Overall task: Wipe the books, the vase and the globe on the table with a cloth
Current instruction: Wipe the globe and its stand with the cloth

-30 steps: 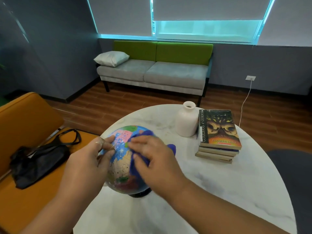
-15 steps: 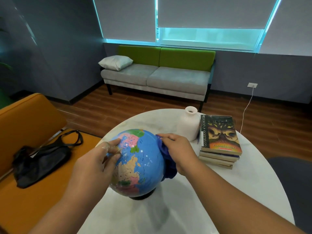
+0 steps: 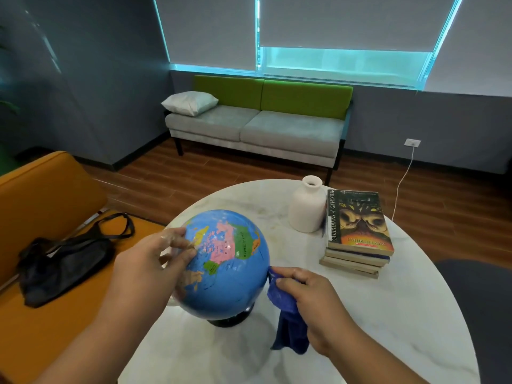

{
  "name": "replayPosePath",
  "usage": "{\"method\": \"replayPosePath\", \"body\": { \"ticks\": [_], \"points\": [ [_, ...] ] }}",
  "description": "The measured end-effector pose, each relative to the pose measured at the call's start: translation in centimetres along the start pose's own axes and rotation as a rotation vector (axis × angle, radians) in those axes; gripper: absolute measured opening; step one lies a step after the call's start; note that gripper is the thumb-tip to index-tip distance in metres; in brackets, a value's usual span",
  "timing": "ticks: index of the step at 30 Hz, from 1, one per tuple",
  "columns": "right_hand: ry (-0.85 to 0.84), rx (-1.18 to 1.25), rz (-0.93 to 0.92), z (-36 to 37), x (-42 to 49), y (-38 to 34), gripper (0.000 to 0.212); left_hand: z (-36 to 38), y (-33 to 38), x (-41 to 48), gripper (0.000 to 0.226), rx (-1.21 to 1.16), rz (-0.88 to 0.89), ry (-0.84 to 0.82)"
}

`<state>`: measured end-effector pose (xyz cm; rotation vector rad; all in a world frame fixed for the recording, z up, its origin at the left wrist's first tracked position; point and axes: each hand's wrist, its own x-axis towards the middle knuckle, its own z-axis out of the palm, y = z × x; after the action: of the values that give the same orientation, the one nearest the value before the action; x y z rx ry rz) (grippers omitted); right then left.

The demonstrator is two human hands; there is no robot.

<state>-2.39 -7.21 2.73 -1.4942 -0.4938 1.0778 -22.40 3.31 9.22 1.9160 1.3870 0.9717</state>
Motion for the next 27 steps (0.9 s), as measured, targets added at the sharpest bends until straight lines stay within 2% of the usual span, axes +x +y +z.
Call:
{"method": "replayPosePath", "body": {
  "ticks": [4,7,11,15,17,20,22,24,27],
  "points": [
    [0.045,0.057,-0.054,0.2,0.8,-0.6,0.021,0.0,0.2,0.0,0.013,-0.002,-0.020,-0.002],
    [0.037,-0.036,-0.144,1.7,1.6,-0.8,0.023,0.4,0.7,-0.2,0.009,-0.042,-0.055,-0.009],
    [0.060,-0.342,-0.559,3.8,0.9,-2.3,0.032,0.5,0.7,0.0,0.012,-0.078,-0.085,-0.012],
    [-0.111,-0.578,-0.833,5.1,-0.1,-3.2,0.034,1.0,1.1,-0.4,0.006,-0.165,-0.122,-0.021],
    [-0.109,-0.572,-0.832,4.7,1.0,-3.5,0.033,0.9,1.2,-0.5,0.007,-0.187,-0.135,-0.011],
    [-0.005,-0.513,-0.648,3.8,3.1,-4.4,0.026,0.8,1.1,-0.4,0.010,-0.203,-0.149,-0.009],
    [0.014,-0.533,-0.605,3.9,3.2,-4.1,0.026,0.9,1.3,-0.6,0.012,-0.214,-0.159,-0.020],
    [0.008,-0.565,-0.738,4.5,1.9,-3.6,0.028,1.0,1.5,-0.7,0.013,-0.230,-0.154,-0.015],
    [-0.099,-0.619,-0.965,4.7,0.8,-2.7,0.029,1.0,1.6,-0.7,0.008,-0.216,-0.131,-0.013]
  ]
}}
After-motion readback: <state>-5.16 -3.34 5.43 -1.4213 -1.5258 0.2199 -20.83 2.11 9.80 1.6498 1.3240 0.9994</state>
